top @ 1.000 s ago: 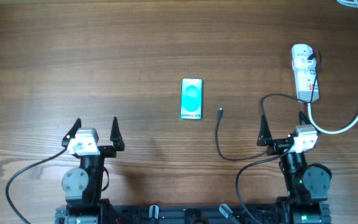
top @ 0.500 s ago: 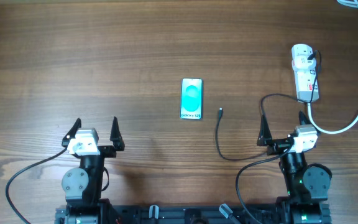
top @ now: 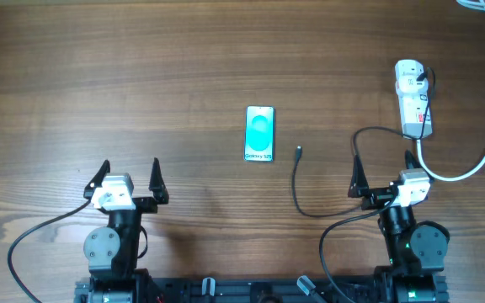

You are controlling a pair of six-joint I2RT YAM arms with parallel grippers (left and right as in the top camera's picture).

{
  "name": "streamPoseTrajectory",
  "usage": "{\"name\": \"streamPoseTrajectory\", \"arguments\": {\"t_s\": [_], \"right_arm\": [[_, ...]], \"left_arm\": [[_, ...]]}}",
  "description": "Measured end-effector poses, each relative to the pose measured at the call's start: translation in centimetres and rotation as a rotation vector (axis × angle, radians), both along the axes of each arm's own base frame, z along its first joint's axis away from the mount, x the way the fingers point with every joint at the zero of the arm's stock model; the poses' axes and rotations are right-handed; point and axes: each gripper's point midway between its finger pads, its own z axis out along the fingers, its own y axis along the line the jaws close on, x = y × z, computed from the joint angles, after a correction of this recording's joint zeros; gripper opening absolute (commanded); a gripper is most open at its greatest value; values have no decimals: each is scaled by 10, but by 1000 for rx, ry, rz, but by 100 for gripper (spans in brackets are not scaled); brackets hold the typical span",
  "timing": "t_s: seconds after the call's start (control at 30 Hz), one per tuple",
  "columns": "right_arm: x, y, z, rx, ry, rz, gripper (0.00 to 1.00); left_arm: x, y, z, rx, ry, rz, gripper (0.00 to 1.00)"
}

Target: Plug charger to phone and switch on socket

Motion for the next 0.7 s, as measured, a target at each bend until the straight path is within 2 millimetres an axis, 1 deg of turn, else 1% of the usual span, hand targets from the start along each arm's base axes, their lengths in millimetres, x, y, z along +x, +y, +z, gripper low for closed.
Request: {"name": "streamPoseTrajectory", "arguments": {"t_s": [0.13,0.2,0.23,0.27,0.33,0.43,0.47,0.53,0.6,0.7], "right_arm": [[0,0,0,0,0,0,100],[0,0,0,0,0,0,100],[0,0,0,0,0,0,100],[0,0,0,0,0,0,100],[0,0,0,0,0,0,100],[0,0,0,0,0,0,100],[0,0,0,0,0,0,100],[0,0,0,0,0,0,100],[0,0,0,0,0,0,100],[0,0,0,0,0,0,100]], "left_arm": [[0,-1,0,-13,-1,-7,100],[0,-14,3,-72,-12,-75,100],[-2,-29,7,-115,-18,-162,100],[-4,-39,7,-138,-14,-221,100],[-7,-52,7,-166,-8,-296,100],[-9,-59,10,-180,-13,-340,100],[-10,-61,15,-181,-33,-353,100],[-11,-63,32,-169,-104,-372,100],[-14,-65,52,-152,-190,-390,100],[-18,-67,73,-132,-278,-410,100]]}}
